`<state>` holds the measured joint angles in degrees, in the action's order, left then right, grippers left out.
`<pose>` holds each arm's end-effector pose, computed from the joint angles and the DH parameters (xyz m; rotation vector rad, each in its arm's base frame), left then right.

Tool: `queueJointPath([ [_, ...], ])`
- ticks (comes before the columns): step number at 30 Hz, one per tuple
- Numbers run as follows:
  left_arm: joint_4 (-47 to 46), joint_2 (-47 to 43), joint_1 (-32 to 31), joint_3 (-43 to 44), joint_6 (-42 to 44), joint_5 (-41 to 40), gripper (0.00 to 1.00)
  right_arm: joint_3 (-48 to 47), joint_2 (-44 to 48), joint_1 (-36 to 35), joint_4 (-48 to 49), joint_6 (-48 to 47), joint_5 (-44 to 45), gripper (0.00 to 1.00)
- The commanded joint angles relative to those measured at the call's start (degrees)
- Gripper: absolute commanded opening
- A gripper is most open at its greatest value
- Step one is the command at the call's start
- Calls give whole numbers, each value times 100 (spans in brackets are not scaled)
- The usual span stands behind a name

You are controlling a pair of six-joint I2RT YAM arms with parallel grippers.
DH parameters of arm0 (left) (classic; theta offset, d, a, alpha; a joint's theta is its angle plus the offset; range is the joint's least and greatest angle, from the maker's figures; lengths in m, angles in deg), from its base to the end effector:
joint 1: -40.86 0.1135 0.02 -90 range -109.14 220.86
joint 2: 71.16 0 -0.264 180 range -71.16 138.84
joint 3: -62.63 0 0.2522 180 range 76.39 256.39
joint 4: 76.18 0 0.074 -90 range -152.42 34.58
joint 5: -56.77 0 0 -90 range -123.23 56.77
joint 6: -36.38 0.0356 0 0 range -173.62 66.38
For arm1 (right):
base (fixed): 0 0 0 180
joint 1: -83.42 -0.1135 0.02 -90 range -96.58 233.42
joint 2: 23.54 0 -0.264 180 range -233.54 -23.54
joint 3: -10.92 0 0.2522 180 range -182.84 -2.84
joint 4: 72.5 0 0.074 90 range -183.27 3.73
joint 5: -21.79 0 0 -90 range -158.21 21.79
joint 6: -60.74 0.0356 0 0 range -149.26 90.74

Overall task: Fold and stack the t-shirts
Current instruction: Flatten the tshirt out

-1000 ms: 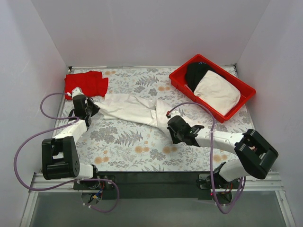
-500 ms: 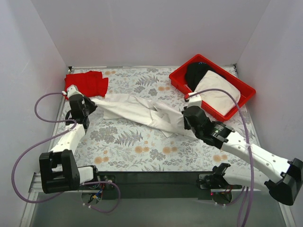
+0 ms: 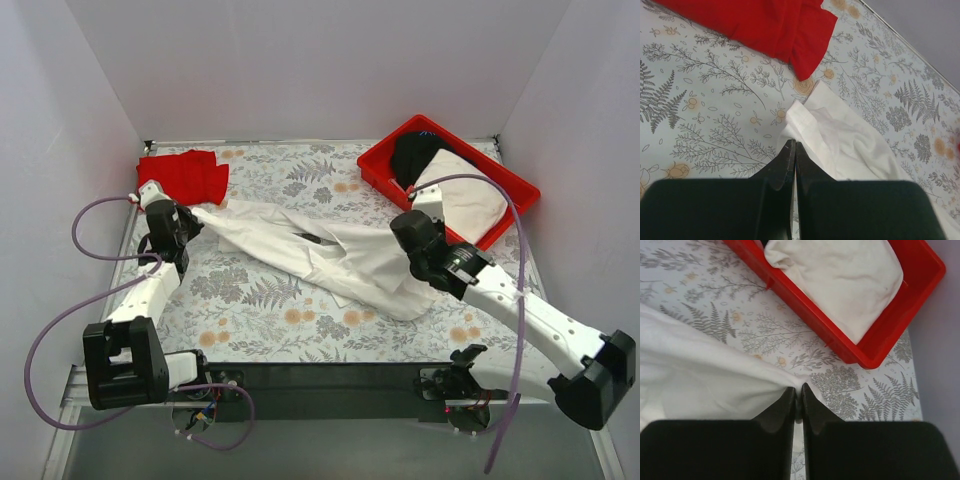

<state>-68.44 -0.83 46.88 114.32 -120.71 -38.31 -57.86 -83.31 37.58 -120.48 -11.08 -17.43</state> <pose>0.2664 0.0313 0.2329 -1.2835 1.6351 -0.5754 0.1669 0.1323 0.3204 -0.0370 1.9910 -0.2903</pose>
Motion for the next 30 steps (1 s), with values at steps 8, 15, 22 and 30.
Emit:
queueJointPath([
  [8, -180, 34, 57, -119, 73, 218, 0, -247, -843, 33, 1256, -384, -1296, 54],
  [15, -206, 131, 57, -119, 56, 341, 0, 220, -1660, -442, 2533, -402, -3478, 51],
  [22, -233, 227, 57, -102, 38, 394, 0, 387, -2495, -785, 2701, -508, -3874, 53],
  [30, -268, 332, 48, -84, 21, 455, 0, 545, -2899, -900, 2762, -525, -3998, 56],
])
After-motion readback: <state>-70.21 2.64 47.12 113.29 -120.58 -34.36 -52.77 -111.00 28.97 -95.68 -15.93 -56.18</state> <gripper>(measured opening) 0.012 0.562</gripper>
